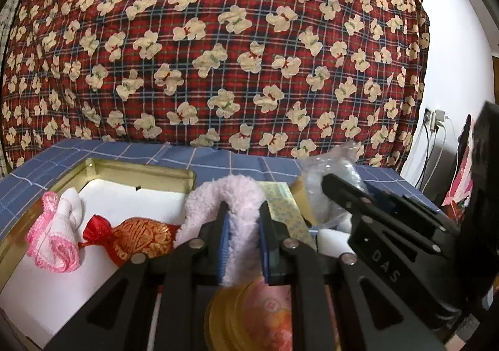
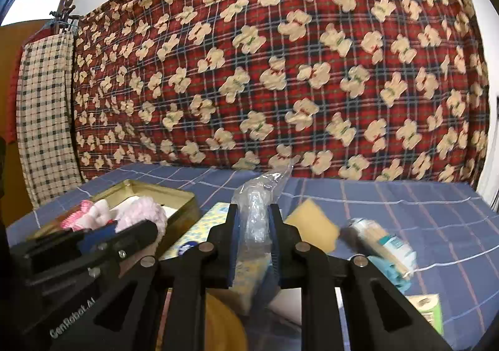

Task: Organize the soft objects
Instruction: 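Lower the pink puff into the tray and open the left gripper while the right gripper releases the bag there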

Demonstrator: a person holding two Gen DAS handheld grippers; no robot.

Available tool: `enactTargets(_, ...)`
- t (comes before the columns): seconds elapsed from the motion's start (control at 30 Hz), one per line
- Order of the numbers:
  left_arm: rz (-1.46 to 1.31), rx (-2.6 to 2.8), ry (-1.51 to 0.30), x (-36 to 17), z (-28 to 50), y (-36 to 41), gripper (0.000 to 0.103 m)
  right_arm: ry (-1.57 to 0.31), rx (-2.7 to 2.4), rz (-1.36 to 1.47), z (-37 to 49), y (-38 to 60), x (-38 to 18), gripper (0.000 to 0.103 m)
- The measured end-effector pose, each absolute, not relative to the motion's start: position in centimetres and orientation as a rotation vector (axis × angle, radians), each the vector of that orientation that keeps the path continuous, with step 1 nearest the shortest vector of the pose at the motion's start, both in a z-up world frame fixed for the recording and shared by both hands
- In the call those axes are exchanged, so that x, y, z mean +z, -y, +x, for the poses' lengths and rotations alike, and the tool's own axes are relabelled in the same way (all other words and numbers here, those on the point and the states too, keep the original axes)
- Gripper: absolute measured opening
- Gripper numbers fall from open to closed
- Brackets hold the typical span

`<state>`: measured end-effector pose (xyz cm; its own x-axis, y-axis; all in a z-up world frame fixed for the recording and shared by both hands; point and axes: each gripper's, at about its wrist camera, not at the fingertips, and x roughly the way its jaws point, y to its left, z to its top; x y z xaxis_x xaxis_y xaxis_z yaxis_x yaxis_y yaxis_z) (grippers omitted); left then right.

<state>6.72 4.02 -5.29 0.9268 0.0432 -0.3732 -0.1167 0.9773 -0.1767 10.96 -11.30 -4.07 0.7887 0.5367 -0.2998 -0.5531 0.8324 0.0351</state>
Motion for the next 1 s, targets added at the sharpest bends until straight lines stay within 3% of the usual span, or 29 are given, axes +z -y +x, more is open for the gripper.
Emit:
enactTargets(0.37, -0.272, 0.113, -0.412, -3.8, 5.0, -8.9, 0.014, -0.312, 0.721, -0.104, 9.8, 5.4, -1.0, 0.020)
enactTargets(1.0, -0.309, 0.292, -0.502, -5.1, 4.1, -16.3, 0.015, -0.484, 0.872, -0.208, 10.2, -2.8, -1.2, 0.020)
